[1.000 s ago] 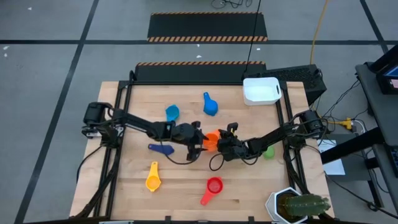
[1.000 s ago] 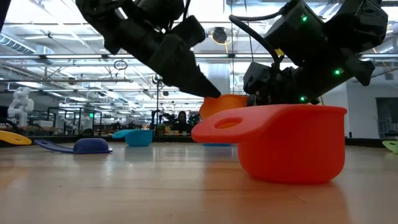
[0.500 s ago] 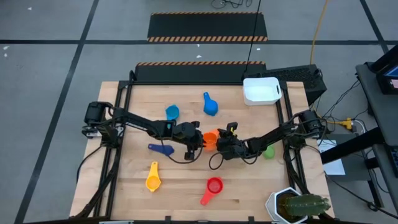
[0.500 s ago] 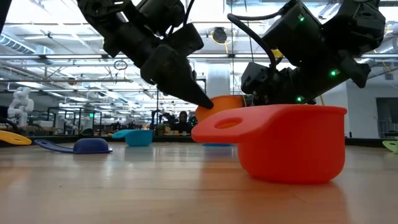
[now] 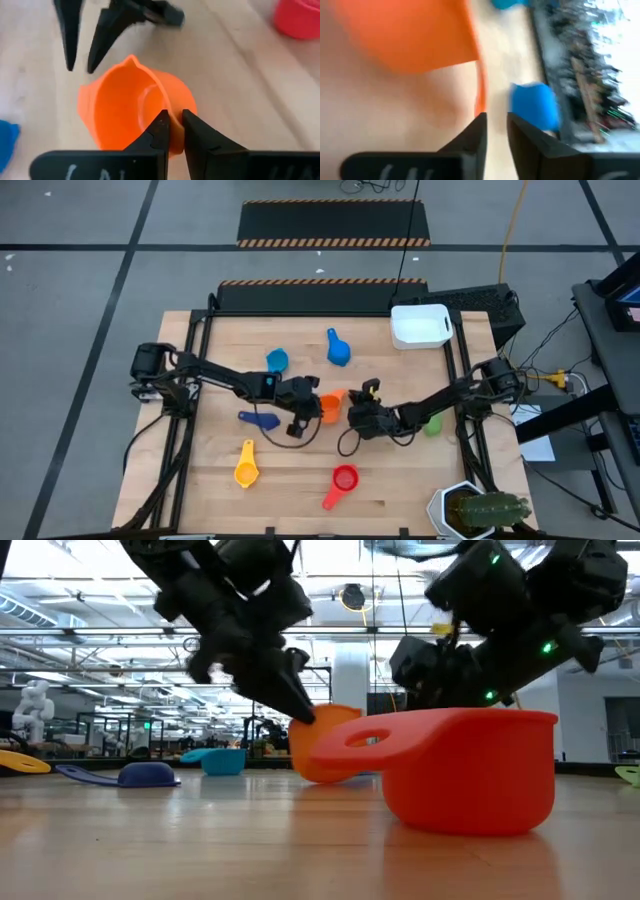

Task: Nest measuring cups in basket
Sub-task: Put the orange measuring cup into the white bin

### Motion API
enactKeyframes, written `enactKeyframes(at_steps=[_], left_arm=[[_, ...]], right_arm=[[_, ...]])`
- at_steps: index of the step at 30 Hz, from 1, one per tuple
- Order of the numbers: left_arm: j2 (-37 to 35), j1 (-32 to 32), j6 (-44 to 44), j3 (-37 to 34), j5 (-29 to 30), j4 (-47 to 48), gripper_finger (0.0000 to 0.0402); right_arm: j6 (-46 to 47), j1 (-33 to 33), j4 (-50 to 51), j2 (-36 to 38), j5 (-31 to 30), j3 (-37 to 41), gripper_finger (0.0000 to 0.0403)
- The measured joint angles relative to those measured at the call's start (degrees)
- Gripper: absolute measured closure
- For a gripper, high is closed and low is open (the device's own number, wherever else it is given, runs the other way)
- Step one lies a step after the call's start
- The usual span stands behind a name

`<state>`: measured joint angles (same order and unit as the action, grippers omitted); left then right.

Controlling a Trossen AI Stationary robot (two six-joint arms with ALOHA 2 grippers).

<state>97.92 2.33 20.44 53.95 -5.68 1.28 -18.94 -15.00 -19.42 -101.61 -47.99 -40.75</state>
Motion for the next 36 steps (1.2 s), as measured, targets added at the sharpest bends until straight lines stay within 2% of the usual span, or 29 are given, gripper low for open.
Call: enactKeyframes(at_steps=[3,7,12,14,21,23,28,32,36], left_arm=[[-1.25,0.86,0.13,0.00,-0.27,2.78,0.0369],[-2.16,2.45,2.54,-0.07,-0.11,3.32,0.0369],[-3.05,4.70,6.55,-0.08,-0.27,1.96,0.0369],[-3.59,5.13,7.75,-0.08,-0.22,1.04,0.0369],[-5.66,5.71,10.07,0.09,1.13,-1.48,0.0369],[-6.64,5.67,11.02,-0.13,0.87,-0.83,0.0369],[-6.62,4.43,14.65,-0.02,-3.61,-4.07,0.0370],[-6.29,2.45,18.32,-0.02,-7.96,-9.05,0.0370],[-6.24,0.40,18.45,0.00,-12.70,-13.93,0.0370]], right_arm=[[0.90,-0.45,0.24,1.91,2.86,-0.02,0.0287],[1.71,-1.27,0.80,4.60,3.47,-0.04,0.0253],[3.88,-2.22,1.81,7.19,10.77,-0.07,0.0226],[4.66,-2.84,3.65,8.60,11.12,-0.07,0.0221],[4.79,-6.54,10.57,15.10,8.85,-0.07,0.0218],[5.88,-7.75,12.00,16.88,6.53,-0.09,0.0218],[9.89,-11.00,17.52,21.25,-5.99,-0.11,0.0218],[11.87,-12.26,21.97,24.60,-7.51,-0.11,0.0218],[11.59,-12.51,25.72,26.98,-7.46,0.44,0.0218]])
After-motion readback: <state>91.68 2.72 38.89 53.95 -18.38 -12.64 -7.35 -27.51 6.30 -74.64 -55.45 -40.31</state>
